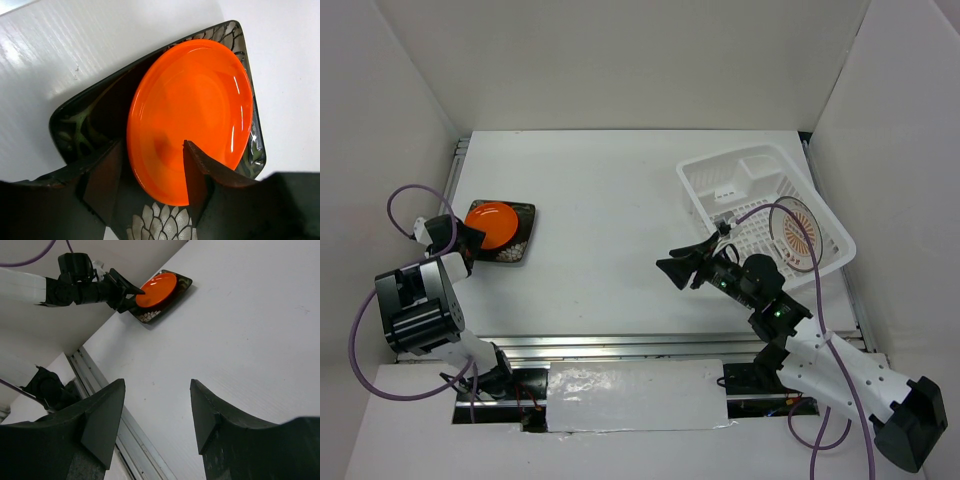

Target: Load the plates into the dish rack

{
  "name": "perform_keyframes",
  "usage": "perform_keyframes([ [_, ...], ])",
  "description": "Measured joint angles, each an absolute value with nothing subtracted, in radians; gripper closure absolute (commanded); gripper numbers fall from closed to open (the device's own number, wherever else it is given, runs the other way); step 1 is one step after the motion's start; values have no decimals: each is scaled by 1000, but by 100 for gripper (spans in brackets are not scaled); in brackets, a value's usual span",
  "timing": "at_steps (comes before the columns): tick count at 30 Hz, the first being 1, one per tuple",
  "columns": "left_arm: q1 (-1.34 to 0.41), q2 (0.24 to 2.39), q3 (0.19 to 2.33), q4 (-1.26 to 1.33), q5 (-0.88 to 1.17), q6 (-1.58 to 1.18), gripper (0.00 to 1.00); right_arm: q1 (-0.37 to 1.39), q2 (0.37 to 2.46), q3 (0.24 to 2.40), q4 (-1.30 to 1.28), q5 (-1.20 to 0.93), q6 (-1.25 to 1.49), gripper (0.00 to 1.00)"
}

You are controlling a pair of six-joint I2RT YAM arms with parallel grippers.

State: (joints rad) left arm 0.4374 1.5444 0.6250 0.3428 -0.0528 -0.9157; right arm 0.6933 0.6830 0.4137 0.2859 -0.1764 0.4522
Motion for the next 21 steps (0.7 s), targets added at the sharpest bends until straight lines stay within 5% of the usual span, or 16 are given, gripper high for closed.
perform_keyframes([
  [15,437,1557,629,326,-46,-892,82,693,699,414,284,-155,452,37],
  [18,437,1557,631,323,-43,-895,100,693,698,414,284,-150,452,37],
  [21,437,1557,635,321,-40,-894,100,693,696,414,284,-147,453,37],
])
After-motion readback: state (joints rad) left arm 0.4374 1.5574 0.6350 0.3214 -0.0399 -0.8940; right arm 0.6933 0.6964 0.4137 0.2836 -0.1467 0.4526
